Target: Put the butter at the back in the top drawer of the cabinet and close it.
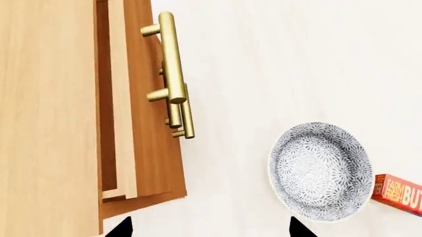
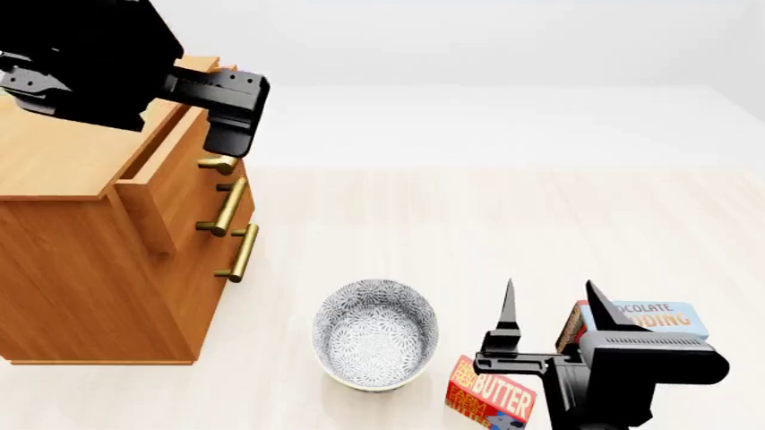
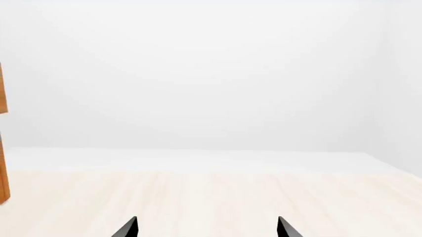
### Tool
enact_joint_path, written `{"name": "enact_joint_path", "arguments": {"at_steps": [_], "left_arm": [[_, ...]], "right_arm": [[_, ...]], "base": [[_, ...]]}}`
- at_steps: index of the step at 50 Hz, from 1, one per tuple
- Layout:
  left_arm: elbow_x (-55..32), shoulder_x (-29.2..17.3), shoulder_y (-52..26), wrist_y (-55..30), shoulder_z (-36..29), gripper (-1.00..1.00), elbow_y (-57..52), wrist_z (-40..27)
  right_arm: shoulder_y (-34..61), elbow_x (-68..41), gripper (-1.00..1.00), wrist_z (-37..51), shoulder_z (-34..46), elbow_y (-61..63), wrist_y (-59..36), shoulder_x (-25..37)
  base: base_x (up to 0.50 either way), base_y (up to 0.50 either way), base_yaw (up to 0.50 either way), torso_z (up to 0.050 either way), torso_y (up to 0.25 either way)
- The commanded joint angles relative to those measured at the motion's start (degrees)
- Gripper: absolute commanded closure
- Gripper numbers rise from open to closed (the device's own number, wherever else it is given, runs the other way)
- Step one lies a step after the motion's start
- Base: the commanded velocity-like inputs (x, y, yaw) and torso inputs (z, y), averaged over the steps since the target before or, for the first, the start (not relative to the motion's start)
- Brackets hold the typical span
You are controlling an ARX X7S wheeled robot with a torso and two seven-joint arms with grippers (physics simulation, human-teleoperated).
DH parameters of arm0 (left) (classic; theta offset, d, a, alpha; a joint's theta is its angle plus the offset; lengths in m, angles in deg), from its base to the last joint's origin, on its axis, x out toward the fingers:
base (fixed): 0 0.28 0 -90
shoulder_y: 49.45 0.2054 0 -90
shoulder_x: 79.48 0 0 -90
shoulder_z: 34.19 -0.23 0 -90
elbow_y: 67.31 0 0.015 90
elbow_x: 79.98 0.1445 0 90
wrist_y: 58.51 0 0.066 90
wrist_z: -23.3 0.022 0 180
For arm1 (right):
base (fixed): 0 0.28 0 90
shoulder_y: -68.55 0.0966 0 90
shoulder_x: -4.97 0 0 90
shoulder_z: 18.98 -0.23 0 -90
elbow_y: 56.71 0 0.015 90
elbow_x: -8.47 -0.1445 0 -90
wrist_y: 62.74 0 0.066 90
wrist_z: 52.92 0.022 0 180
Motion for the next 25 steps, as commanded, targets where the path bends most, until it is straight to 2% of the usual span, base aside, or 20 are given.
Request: {"name": "enact_joint_path", "arguments": {"at_steps": [1,8,19,21,25], "left_arm": [[7.7,7.83,-7.1,-1.27,-19.32,-1.0,11.26,26.62],[17.14,14.3,-8.76,-1.19,-32.71,-1.0,16.1,48.48],[28.42,21.98,-7.16,-1.03,-49.47,-1.0,21.29,72.72],[28.8,22.57,-6.87,-0.7,-51.53,-1.0,21.51,74.42],[28.51,22.61,-6.63,-0.54,-50.73,-1.0,20.97,73.09]], "right_arm": [[0.08,-0.28,-1.0,0.04,0.24,-0.06,0.02,0.28],[0.11,-0.42,-1.0,0.06,0.41,-0.03,0.0,0.47],[0.17,-0.68,-1.0,0.04,0.67,-0.07,0.02,0.75],[0.21,-0.72,-1.0,0.03,0.71,-0.12,0.03,0.8],[0.28,-0.77,-1.0,0.06,0.8,-0.18,0.08,0.88]], "base": [[0.0,0.0,0.0,0.0,0.0],[0.0,0.0,0.0,0.0,0.0],[0.0,0.0,0.0,0.0,0.0],[0.0,0.0,0.0,0.0,0.0],[0.0,0.0,0.0,0.0,0.0]]}}
